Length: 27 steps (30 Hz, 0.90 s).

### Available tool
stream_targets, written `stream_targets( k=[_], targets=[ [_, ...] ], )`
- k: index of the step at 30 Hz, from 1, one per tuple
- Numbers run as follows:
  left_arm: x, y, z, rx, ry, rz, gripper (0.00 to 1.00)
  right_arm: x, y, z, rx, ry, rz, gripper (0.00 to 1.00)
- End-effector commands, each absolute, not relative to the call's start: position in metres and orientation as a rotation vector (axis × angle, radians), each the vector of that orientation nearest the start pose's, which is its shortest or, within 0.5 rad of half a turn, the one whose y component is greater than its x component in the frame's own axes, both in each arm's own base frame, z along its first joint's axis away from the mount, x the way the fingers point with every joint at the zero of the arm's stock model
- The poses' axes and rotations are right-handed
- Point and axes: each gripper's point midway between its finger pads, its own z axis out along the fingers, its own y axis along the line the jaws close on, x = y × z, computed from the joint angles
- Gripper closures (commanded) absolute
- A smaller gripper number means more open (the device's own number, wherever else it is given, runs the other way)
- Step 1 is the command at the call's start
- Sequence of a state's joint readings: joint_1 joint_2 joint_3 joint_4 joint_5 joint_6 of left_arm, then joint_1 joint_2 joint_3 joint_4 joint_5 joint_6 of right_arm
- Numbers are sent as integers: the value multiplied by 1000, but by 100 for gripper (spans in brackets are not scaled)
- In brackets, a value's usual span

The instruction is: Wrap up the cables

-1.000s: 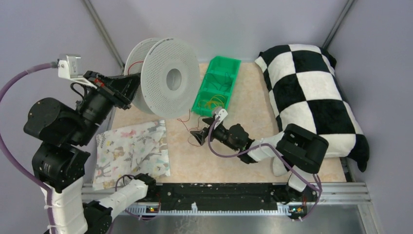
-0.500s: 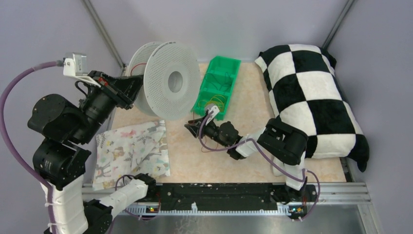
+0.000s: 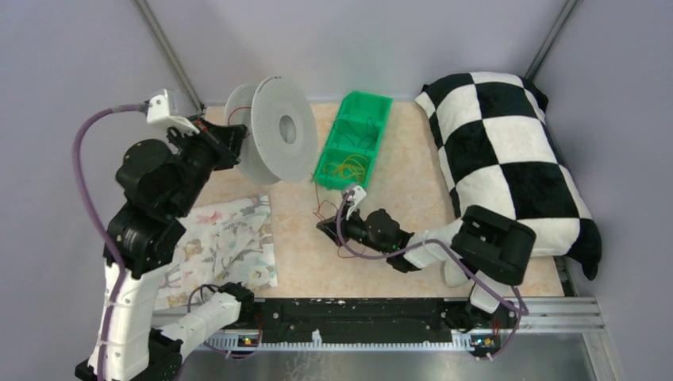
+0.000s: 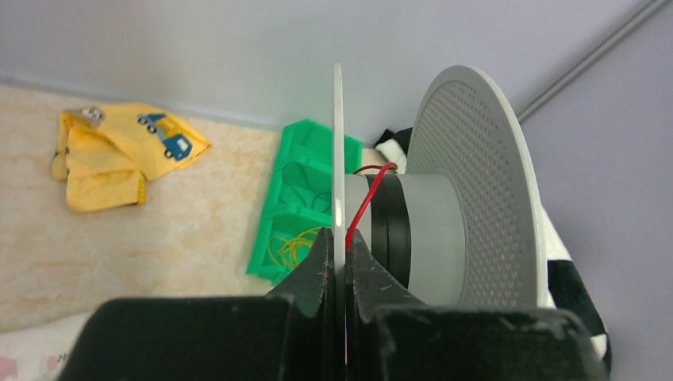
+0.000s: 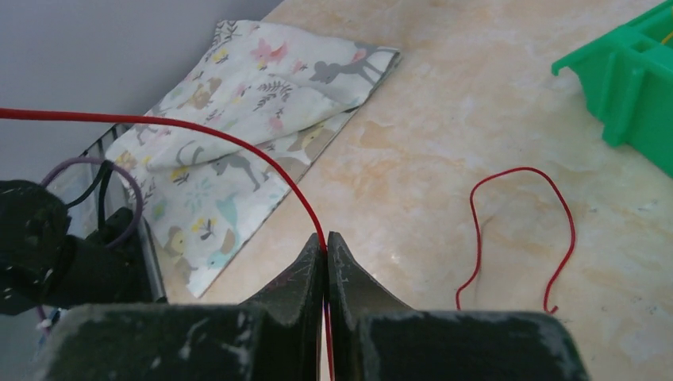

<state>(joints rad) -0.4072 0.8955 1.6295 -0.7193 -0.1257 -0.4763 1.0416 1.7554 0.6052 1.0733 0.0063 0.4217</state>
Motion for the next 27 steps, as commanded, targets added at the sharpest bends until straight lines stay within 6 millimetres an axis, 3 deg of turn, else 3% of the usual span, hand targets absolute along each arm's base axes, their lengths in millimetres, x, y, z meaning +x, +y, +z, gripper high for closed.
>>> stream_targets(
  k=[1,6,8,15,18,19,20,22,27],
  targets=[
    [250,-86,518,-306,1431,-615,100,178,407,128,-644,1760,1044,100],
    [269,-79,481,-366,1485,-529,100,120,393,133,-959,1779,876,100],
    [272,-72,468,-393,1491,-486,100,103,386,146,-1033,1760,848,100],
    [287,-55,433,-440,1487,-348,100,48,376,214,-1147,1791,997,100],
    [296,-58,424,-398,1506,-306,100,30,373,235,-1243,1803,964,100],
    [299,-60,422,-368,1523,-284,100,24,369,231,-1295,1827,931,100],
    [302,-61,420,-345,1540,-262,100,18,370,244,-1330,1825,926,100],
    [307,-63,414,-280,1575,-215,100,7,363,254,-1418,1852,874,100],
    [310,-68,397,-173,1646,-159,100,4,363,303,-1485,1802,851,100]
  ],
)
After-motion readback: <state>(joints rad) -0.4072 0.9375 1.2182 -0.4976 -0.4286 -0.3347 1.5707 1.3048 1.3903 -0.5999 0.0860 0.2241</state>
